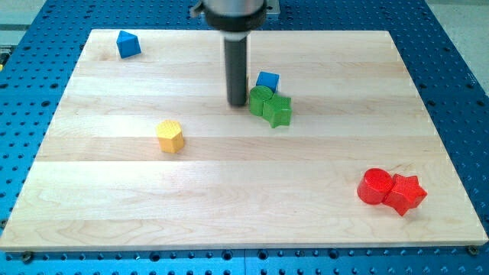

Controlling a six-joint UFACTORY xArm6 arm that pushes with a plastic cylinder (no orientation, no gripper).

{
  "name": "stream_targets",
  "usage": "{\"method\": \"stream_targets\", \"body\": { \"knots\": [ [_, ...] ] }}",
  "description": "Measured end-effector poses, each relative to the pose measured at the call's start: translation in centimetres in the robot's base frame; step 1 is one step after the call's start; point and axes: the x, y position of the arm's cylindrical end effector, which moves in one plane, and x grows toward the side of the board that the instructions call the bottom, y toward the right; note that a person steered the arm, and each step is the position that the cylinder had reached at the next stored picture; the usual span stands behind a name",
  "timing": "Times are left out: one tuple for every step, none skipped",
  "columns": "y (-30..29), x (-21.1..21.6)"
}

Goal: Move your arm slightly down wards

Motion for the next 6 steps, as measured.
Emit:
{"method": "stream_targets", "body": {
  "knots": [
    [0.5,-4.8],
    [0.6,-6.9],
    [6.8,-10.3],
    [4.3,-11.1],
    [9.3,-9.6],
    [6.8,-6.8]
  ]
}}
